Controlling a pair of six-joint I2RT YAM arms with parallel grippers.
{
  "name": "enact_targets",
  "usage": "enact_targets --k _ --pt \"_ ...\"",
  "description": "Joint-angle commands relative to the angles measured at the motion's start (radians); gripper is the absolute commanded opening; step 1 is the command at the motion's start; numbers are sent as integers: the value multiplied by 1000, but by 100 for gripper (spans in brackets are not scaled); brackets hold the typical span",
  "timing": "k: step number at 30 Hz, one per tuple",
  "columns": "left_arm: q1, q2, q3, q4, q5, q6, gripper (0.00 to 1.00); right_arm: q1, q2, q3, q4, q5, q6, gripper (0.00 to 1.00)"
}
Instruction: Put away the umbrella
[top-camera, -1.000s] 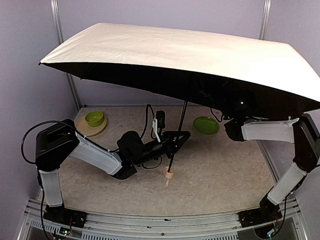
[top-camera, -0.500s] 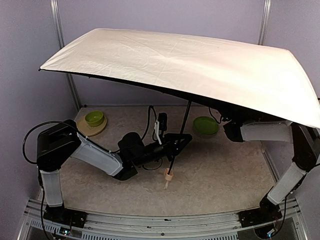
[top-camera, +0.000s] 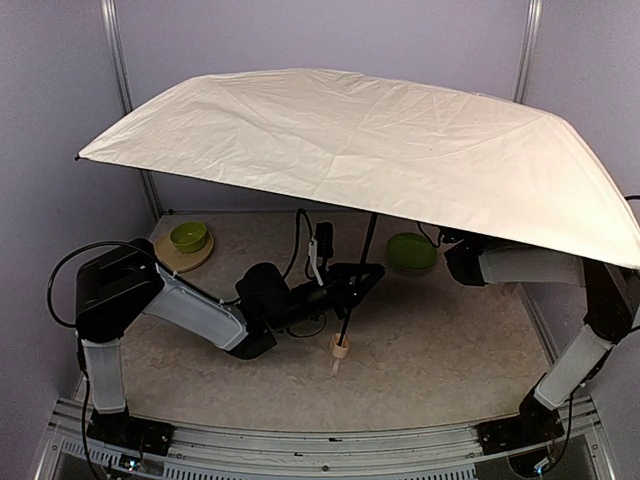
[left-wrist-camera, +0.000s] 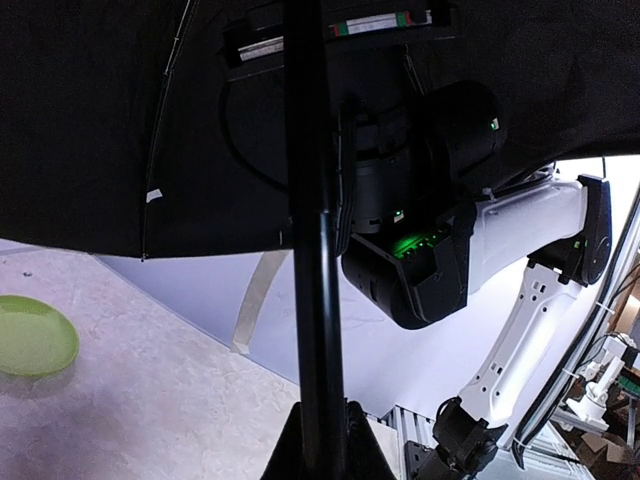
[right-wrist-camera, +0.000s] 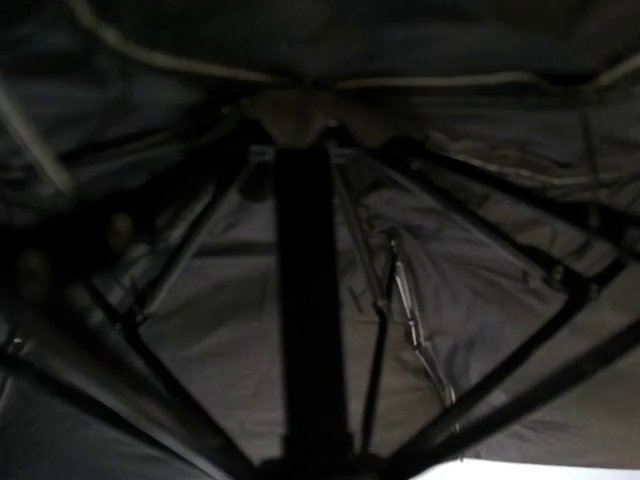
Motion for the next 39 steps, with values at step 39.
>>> enact_targets --k 39 --pt "117 -201 15 3 105 179 1 132 -136 -104 -737 -65 -806 7"
